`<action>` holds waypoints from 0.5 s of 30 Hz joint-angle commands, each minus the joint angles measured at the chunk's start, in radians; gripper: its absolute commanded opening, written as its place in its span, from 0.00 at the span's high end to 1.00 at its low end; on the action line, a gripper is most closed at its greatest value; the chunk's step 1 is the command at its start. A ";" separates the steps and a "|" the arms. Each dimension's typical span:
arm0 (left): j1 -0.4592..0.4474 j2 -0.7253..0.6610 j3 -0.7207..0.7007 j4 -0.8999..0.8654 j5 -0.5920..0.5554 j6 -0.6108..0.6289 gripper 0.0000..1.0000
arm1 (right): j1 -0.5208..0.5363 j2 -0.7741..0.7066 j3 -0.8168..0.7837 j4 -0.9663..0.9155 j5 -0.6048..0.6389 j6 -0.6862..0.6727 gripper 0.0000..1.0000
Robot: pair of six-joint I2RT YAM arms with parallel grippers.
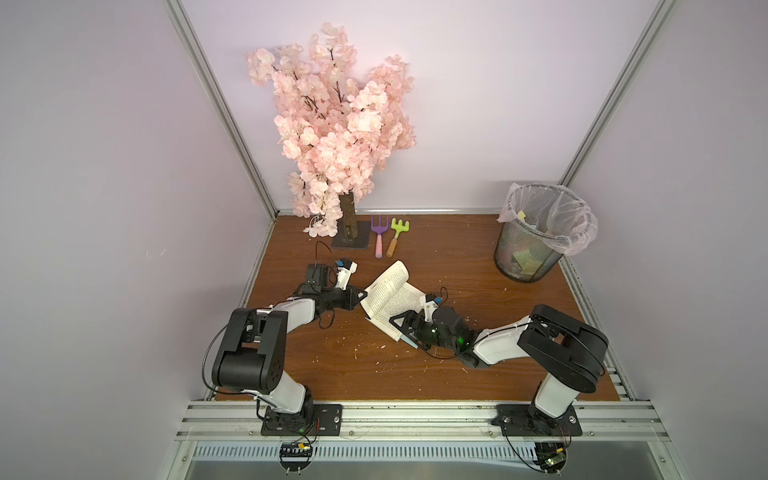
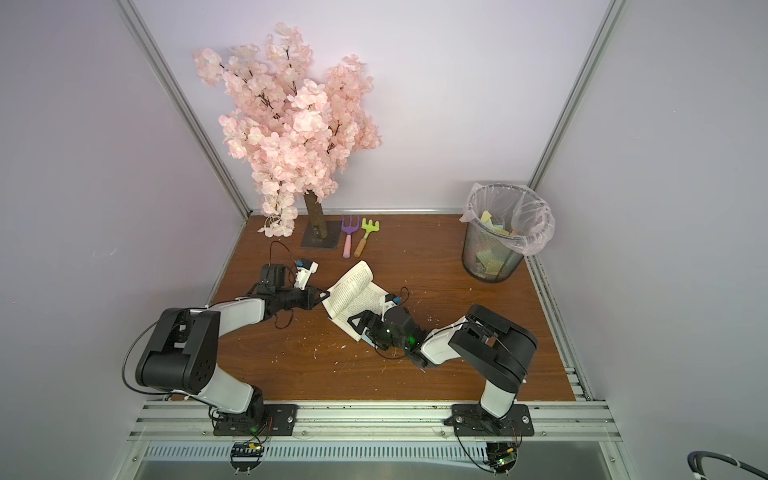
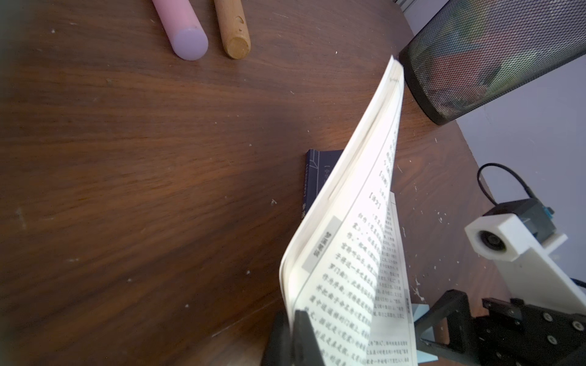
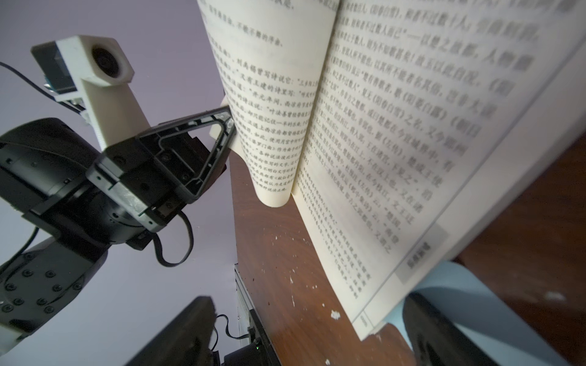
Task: Peel off the used sticky note
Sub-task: Turn the page of the book at the center of the board.
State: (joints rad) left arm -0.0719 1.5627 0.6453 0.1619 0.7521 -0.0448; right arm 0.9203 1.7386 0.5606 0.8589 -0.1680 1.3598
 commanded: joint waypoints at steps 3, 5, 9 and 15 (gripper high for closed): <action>0.012 0.016 0.016 -0.039 0.009 0.010 0.99 | -0.016 0.004 0.048 0.050 -0.021 0.006 0.06; 0.011 0.017 0.016 -0.040 0.008 0.011 0.99 | -0.022 0.000 0.056 0.050 -0.024 0.005 0.06; 0.012 0.017 0.018 -0.040 0.010 0.011 0.99 | -0.031 -0.002 0.072 0.039 -0.027 -0.001 0.06; 0.011 0.016 0.017 -0.040 0.012 0.012 0.99 | -0.053 0.009 0.082 0.037 -0.022 -0.006 0.06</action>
State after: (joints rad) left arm -0.0719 1.5627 0.6453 0.1616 0.7559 -0.0448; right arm 0.8803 1.7432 0.6136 0.8734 -0.1787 1.3609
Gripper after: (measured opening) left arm 0.048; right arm 0.941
